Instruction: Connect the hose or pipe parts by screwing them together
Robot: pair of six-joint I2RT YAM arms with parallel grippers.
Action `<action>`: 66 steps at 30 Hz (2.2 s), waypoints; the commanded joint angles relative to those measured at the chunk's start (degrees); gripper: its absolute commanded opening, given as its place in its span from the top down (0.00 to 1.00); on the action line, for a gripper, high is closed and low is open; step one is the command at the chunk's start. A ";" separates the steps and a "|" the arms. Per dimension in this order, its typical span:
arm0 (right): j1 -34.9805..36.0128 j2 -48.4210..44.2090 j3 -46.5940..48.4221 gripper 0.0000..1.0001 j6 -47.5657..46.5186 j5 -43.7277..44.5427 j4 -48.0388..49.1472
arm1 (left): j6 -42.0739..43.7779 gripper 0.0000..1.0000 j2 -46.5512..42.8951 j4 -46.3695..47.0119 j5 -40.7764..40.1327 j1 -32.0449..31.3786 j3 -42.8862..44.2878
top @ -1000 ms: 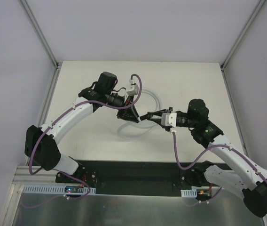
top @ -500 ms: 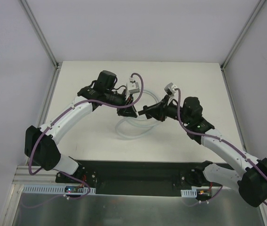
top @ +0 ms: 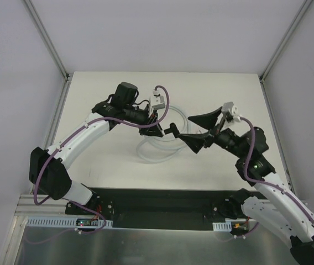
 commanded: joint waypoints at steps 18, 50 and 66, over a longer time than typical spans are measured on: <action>1.46 -3.82 -10.99 0.01 -85.12 -3.65 6.93 | -7.91 1.00 -0.28 2.15 22.86 1.53 0.62; 16.05 0.93 0.53 0.36 -101.02 -1.20 -11.26 | -5.27 1.00 4.82 -3.57 23.29 1.53 5.19; 17.81 -2.41 -3.60 0.20 -111.58 8.82 -16.88 | -6.15 1.00 5.26 -5.41 25.41 1.62 7.12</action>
